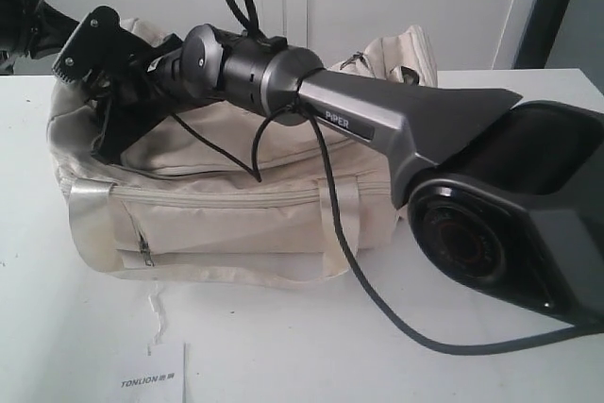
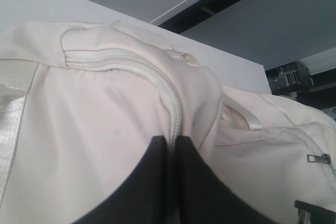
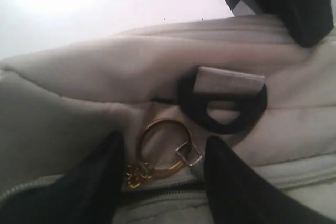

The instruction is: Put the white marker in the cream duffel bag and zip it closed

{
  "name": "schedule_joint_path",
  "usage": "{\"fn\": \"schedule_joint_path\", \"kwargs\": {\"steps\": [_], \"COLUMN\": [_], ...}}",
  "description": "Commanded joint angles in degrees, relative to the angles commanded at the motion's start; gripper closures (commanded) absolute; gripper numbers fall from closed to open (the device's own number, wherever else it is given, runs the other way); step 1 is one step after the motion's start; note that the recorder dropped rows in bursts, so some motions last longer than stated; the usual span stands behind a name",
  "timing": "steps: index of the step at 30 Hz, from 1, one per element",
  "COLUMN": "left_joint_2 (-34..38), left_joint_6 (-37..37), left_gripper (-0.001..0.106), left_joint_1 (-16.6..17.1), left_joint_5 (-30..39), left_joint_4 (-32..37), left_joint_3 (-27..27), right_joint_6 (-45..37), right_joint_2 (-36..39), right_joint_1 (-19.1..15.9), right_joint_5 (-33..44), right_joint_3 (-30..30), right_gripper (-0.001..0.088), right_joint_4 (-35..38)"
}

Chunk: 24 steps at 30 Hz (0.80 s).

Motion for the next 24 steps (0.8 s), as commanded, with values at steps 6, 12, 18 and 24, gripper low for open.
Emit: {"fn": "schedule_joint_path", "kwargs": {"steps": [6, 12, 18, 24], "left_joint_2": [0.0, 0.0, 0.0, 0.0], "left_joint_6": [0.0, 0.0, 0.0, 0.11], "left_gripper": [0.105, 0.105, 0.105, 0.105], "left_joint_1": [0.0, 0.0, 0.0, 0.0], "left_joint_5": [0.0, -0.11, -0.3, -0.29], "left_joint_4": [0.34, 1.56, 1.57, 1.57], "left_joint_3": [0.0, 0.0, 0.0, 0.0], "right_joint_6": [0.0, 1.01, 3.46, 9.69], "right_joint_2": [0.04, -1.26, -2.13, -4.21], "right_joint_1": [0.0, 0.0, 0.0, 0.0], "right_joint_5": [-2.13, -0.15, 2.91, 5.69], "right_joint_3": [0.0, 0.0, 0.0, 0.0], "right_gripper": [0.0601, 0.0868, 0.0868, 0.0868], "right_joint_4": [-0.09, -0.09, -0.09, -0.09]}}
